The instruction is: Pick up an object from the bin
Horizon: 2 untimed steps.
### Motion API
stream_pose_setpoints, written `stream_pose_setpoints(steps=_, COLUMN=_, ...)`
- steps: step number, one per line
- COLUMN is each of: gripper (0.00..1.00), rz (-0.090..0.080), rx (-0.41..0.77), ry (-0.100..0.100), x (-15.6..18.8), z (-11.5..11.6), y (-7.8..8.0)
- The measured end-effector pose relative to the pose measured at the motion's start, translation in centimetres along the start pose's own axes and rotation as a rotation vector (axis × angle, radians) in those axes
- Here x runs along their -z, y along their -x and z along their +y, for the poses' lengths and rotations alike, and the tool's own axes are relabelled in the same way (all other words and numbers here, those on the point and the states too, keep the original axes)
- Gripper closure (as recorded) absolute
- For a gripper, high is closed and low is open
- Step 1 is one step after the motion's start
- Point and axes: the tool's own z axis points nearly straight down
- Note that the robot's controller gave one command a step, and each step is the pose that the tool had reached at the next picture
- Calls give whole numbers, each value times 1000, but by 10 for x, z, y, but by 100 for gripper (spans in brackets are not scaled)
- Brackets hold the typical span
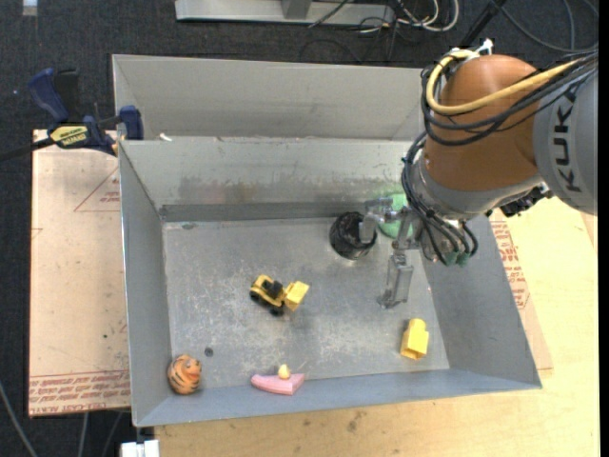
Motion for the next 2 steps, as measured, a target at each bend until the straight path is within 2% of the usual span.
stream_pose_setpoints(steps=1, gripper=0, rz=-8, rx=0, ry=0, x=4, z=0, y=1)
stream_pose_setpoints(steps=2, gripper=0, rz=-19, rx=79, ry=-2, x=-17, z=14, y=33)
